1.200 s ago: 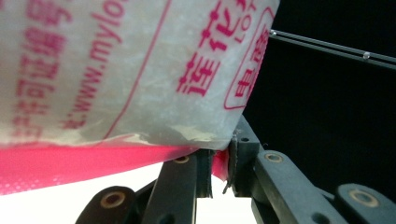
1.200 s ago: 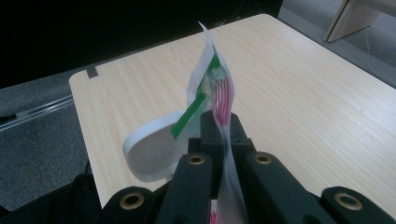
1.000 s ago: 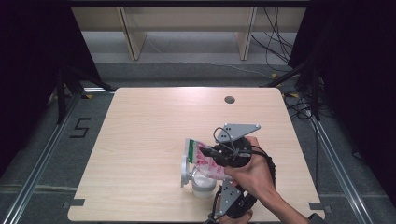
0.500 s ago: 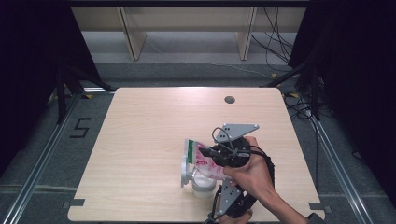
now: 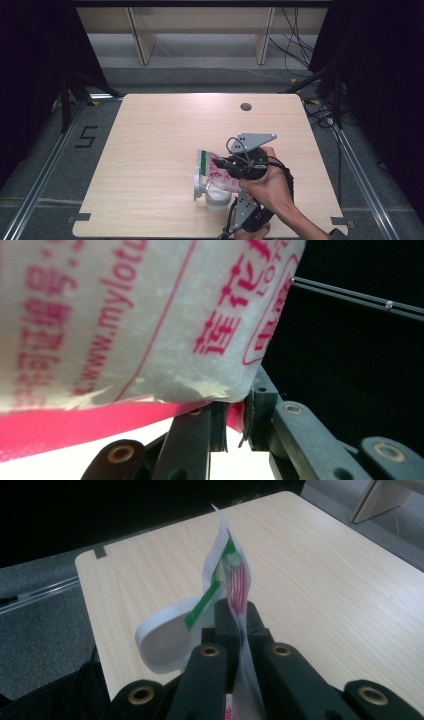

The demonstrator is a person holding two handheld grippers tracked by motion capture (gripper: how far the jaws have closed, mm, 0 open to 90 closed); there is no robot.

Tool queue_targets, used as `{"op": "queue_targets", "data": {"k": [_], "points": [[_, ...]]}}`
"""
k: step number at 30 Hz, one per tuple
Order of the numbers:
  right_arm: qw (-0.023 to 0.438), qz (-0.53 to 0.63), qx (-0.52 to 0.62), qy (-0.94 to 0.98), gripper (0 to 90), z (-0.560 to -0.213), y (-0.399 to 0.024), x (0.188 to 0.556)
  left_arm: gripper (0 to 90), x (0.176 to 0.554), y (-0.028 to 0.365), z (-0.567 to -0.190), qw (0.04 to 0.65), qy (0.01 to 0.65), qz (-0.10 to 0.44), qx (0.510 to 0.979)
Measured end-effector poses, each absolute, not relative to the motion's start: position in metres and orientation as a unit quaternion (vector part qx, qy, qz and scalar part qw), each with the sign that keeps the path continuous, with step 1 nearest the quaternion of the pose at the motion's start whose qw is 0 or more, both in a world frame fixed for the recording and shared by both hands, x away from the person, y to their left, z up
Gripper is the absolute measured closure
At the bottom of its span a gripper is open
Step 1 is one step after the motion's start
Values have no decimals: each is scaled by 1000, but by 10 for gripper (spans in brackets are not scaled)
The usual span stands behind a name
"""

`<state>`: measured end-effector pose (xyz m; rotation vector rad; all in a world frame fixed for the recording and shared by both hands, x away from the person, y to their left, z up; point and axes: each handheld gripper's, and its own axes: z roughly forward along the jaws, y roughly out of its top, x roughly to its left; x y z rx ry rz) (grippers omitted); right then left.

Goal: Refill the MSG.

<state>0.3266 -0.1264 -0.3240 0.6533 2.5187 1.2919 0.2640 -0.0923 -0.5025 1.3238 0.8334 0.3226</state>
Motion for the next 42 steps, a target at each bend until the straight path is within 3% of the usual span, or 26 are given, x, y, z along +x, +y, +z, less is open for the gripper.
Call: {"op": "queue_targets", "data": {"k": [42], "points": [[116,442,222,861,900,-323,-125,323,817,266,-91,-503,705,370,144,588]]}}
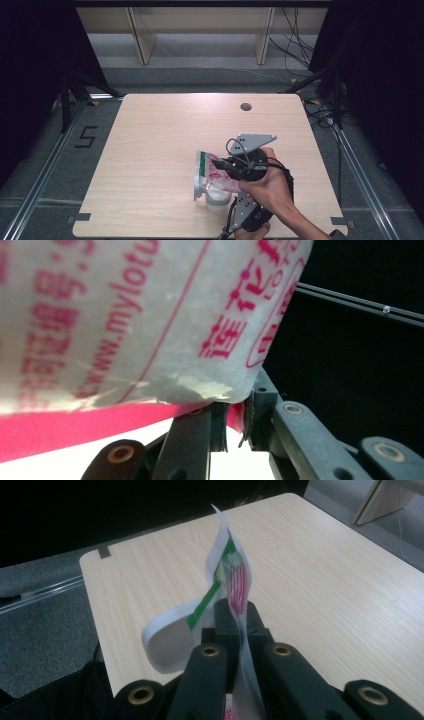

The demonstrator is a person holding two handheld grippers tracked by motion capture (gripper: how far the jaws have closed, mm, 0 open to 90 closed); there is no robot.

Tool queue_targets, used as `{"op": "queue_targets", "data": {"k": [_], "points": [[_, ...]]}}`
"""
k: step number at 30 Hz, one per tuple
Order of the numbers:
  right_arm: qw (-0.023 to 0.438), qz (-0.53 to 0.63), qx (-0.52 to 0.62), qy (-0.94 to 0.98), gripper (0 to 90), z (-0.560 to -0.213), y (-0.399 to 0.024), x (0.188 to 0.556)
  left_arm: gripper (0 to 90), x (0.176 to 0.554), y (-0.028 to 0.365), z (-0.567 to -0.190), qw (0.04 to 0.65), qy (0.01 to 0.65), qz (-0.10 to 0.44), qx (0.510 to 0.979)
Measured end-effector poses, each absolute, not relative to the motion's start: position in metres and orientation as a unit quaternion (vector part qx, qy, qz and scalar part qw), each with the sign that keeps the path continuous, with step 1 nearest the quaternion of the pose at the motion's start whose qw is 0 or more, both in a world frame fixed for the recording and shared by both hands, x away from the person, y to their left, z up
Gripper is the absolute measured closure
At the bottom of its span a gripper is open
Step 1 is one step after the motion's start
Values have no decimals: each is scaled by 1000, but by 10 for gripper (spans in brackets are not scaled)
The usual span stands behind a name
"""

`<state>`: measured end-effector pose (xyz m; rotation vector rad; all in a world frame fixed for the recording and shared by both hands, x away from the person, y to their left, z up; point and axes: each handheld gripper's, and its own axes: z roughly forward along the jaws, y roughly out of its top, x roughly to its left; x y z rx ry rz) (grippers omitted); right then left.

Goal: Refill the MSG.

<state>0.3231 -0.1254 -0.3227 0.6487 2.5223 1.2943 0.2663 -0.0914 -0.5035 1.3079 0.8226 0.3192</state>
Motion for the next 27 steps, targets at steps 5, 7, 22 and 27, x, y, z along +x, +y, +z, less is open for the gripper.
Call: {"op": "queue_targets", "data": {"k": [5,7,22,27], "points": [[113,440,227,861,900,-322,-125,322,817,266,-91,-502,695,374,147,597],[119,444,221,860,900,-323,-124,323,817,266,-91,-502,701,375,142,590],[118,445,218,860,900,-322,-124,324,817,267,-91,-501,701,375,143,590],[119,446,218,860,900,-322,-124,323,817,266,-91,-501,700,378,143,589]]}}
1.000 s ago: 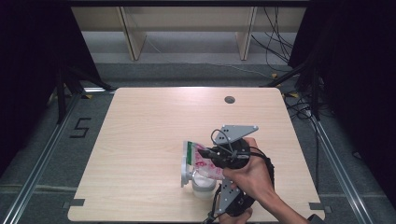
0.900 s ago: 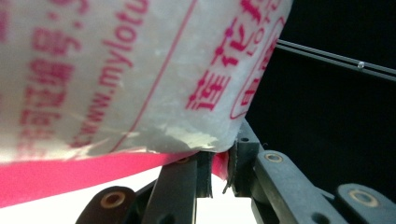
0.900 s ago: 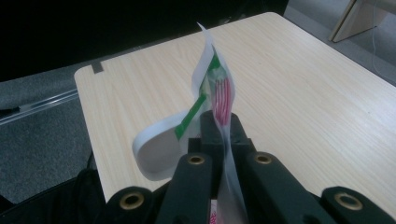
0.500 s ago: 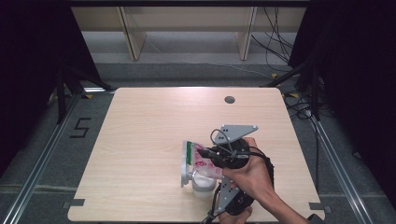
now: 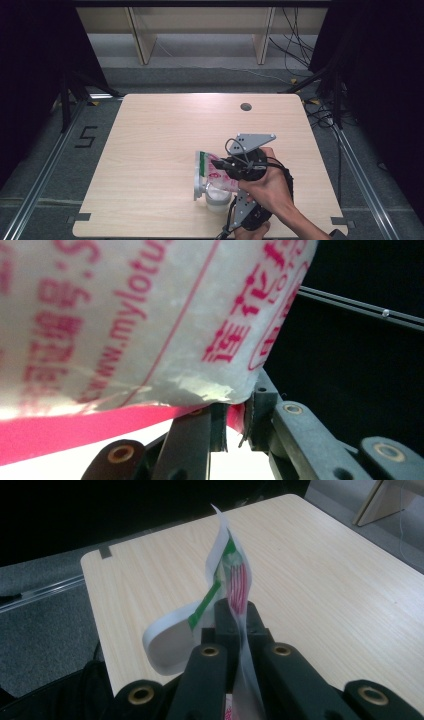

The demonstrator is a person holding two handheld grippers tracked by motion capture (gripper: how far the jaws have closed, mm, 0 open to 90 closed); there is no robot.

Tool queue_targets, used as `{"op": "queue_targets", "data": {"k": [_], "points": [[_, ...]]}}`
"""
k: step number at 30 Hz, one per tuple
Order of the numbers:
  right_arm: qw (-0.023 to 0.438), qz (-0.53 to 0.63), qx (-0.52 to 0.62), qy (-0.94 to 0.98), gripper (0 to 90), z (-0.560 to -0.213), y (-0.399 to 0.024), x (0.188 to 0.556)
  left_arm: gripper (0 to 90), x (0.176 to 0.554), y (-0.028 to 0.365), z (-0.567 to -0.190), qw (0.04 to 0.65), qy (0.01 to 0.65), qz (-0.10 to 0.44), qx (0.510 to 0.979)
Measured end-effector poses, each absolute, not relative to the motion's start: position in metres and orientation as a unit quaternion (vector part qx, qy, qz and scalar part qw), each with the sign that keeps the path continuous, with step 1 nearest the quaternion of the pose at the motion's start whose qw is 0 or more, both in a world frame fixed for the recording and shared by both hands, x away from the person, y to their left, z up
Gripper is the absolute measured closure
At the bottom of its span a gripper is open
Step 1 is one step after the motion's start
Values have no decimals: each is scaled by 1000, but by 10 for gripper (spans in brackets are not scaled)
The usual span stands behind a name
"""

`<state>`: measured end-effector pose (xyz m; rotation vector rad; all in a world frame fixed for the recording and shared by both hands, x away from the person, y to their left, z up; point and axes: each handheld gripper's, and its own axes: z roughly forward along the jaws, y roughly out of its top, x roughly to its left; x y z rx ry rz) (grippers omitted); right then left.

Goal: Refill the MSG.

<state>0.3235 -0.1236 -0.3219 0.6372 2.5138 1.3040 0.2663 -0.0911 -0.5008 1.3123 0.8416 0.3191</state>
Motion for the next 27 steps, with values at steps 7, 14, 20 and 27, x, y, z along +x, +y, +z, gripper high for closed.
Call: {"op": "queue_targets", "data": {"k": [7,14,20,27], "points": [[112,444,222,861,900,-322,-124,322,817,266,-91,-501,701,375,142,589],[115,441,219,863,900,-321,-124,322,816,266,-91,-501,702,375,142,589],[108,439,228,862,900,-321,-124,321,816,266,-92,-502,702,375,143,589],[116,442,216,863,900,-321,-125,322,816,265,-92,-502,700,378,144,588]]}}
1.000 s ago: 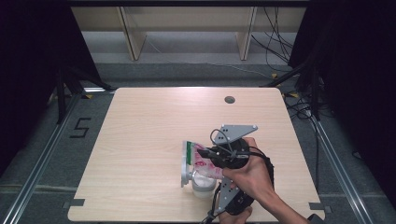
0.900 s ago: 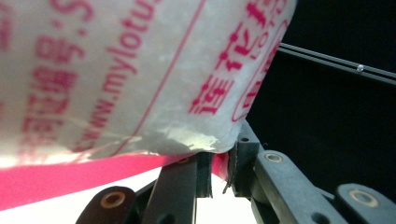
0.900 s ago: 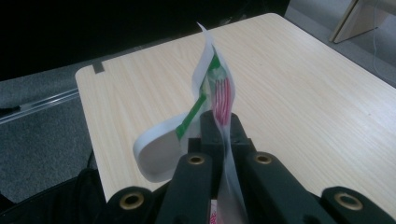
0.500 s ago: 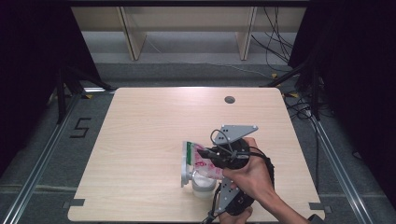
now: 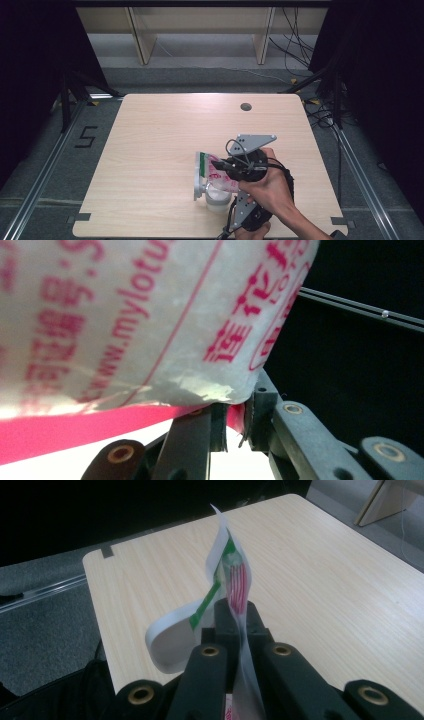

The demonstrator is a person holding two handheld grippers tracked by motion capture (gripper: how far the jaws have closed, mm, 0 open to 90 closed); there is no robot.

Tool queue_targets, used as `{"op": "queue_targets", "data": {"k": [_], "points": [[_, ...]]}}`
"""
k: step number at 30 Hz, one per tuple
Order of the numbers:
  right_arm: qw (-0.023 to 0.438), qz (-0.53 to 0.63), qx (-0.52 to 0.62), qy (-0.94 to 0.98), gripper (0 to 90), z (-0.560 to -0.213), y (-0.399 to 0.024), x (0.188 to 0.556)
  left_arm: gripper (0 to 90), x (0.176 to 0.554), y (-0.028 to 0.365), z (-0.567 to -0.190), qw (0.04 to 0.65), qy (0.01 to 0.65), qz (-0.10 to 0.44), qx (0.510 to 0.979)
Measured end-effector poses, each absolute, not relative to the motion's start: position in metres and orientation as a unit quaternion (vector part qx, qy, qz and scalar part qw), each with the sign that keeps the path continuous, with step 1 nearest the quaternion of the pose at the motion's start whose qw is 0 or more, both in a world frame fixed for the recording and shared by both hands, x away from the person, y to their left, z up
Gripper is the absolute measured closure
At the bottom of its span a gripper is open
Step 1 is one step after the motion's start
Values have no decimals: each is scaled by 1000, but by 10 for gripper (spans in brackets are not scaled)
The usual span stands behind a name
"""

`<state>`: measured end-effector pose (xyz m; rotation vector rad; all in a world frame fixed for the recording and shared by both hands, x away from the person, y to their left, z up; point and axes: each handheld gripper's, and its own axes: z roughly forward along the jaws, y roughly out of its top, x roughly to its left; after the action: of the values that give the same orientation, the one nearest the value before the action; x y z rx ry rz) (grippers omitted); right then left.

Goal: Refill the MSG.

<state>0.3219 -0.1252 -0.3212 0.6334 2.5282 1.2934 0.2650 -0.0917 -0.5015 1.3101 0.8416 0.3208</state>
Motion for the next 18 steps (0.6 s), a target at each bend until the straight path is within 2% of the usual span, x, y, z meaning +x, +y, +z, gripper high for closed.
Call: {"op": "queue_targets", "data": {"k": [2,7,18], "points": [[115,442,216,863,900,-321,-125,322,817,267,-93,-503,714,368,138,579],[117,445,216,861,900,-321,-125,322,816,265,-91,-502,696,375,148,594],[108,448,220,860,900,-320,-127,321,816,264,-92,-502,699,378,147,589]]}}
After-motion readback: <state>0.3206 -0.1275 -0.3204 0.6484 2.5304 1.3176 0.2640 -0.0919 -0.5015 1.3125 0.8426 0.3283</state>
